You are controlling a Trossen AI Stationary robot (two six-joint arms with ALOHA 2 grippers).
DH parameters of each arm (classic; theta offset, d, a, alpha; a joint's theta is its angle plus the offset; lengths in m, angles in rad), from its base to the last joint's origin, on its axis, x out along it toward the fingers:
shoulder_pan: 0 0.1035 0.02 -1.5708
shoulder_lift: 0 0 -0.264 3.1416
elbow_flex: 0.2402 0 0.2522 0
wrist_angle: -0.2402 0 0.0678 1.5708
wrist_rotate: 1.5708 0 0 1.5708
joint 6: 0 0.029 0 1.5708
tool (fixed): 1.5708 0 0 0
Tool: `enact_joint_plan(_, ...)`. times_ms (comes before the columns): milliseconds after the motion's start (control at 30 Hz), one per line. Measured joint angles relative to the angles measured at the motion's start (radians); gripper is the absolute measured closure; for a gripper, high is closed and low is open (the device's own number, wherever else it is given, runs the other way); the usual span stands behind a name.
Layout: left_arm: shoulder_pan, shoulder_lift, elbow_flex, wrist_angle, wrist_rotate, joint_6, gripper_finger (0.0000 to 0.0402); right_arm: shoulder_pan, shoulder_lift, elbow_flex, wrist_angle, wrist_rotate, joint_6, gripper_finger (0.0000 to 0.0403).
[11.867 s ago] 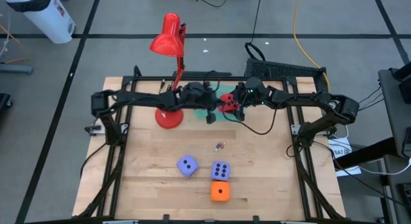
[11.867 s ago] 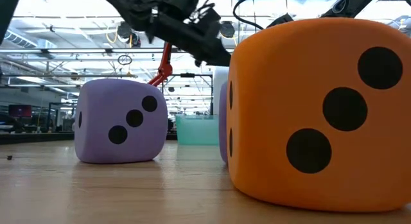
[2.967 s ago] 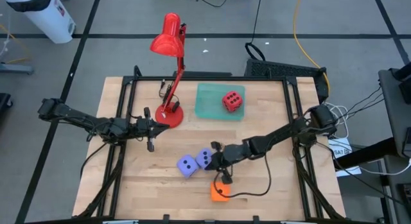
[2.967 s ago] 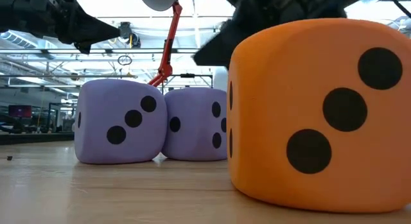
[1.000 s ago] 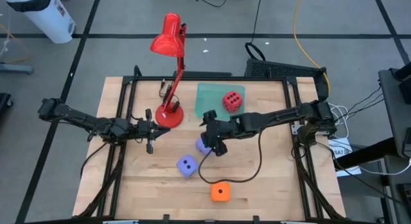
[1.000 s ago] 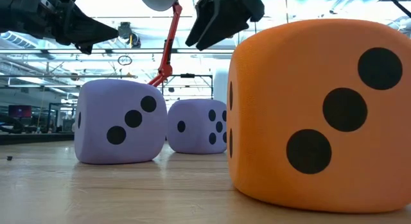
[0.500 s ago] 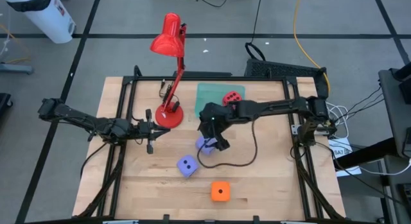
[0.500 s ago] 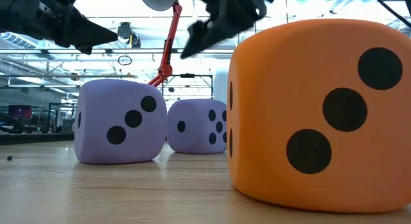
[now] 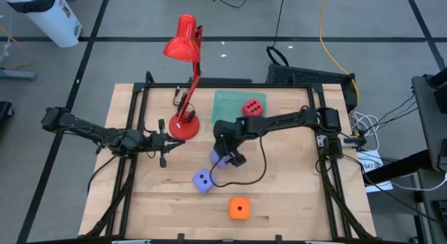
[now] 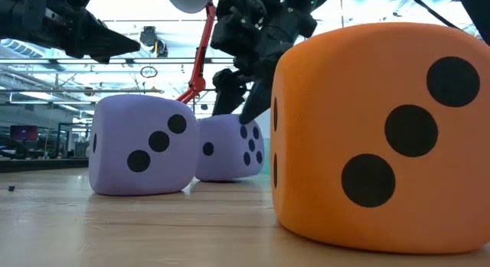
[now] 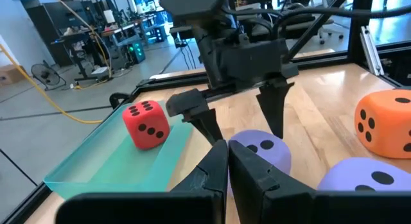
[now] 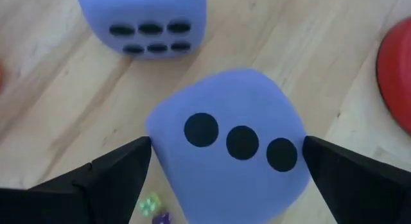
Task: Pick & Place Dice
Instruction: Put the light purple die into the green bin
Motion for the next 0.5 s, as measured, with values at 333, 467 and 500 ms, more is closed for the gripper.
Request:
enact_joint_plan(333, 0.000, 0.000, 0.000, 0.000, 0.001, -0.002, 0.0376, 0.032, -0.023, -0.001, 0.012, 0.033, -0.039, 0.0005)
enact_joint_plan(467, 0.000, 0.000, 0.000, 0.000, 0.001, -0.002, 0.0376, 0.046, -0.023, -0.002, 0.000, 0.048, -0.128, 0.0005)
enact_joint_plan(500, 0.000, 0.000, 0.000, -0.001, 0.001, -0.002, 0.0376, 0.048, -0.024, -0.002, -0.009, 0.048, -0.166, 0.0005)
